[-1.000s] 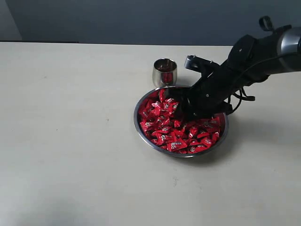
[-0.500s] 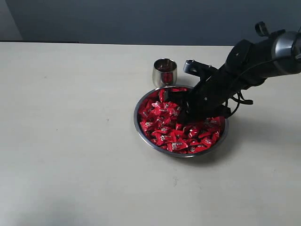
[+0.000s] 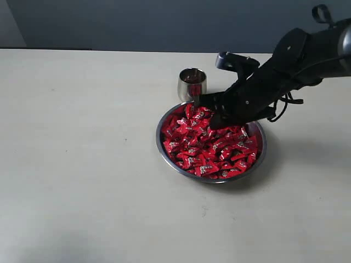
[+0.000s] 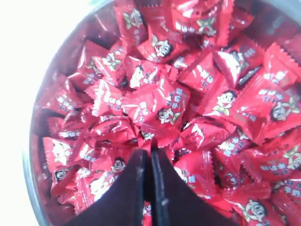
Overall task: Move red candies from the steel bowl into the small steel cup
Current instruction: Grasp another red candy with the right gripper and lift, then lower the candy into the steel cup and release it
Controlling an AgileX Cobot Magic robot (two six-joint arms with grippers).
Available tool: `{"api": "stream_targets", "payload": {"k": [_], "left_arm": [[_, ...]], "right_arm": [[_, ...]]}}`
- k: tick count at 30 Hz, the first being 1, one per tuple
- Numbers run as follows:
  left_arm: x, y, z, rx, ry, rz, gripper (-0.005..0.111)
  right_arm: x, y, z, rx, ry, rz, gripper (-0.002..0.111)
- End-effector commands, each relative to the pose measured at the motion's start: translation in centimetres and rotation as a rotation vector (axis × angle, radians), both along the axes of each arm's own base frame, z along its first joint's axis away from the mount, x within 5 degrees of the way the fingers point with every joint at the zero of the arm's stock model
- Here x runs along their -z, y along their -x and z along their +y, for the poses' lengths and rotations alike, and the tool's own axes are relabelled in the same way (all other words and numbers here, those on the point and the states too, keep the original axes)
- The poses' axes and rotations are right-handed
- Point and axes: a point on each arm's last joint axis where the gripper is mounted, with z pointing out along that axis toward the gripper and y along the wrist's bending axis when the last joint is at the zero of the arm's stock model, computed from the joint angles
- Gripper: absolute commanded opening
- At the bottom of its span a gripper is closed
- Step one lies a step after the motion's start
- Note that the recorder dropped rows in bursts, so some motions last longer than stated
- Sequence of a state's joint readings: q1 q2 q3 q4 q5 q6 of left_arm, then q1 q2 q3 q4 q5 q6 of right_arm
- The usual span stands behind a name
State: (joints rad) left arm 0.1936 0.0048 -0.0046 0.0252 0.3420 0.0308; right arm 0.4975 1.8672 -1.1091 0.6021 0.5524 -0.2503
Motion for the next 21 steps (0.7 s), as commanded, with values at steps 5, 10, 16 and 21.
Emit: {"api": "stream_targets", "payload": {"k": [5, 10, 16, 21], "left_arm": [[0.1, 0.0, 0.0, 0.006, -0.002, -0.008, 0.0], [0.1, 0.0, 0.0, 0.006, -0.002, -0.008, 0.0], [0.1, 0.0, 0.0, 0.006, -0.002, -0.008, 0.0], [0.1, 0.0, 0.0, 0.006, -0.002, -0.008, 0.0]], "right_arm": [[-5.1, -0.8, -0.5, -0.057, 0.024, -0.267, -0.001], [-9.4, -3.6, 0.4, -0.125, 0.065, -0.468, -0.001], [-11.2, -8.2, 2.8, -0.15, 0.059, -0.543, -0.001], [-7.6, -11.5, 4.7, -0.188, 0.104, -0.472, -0.001]]}}
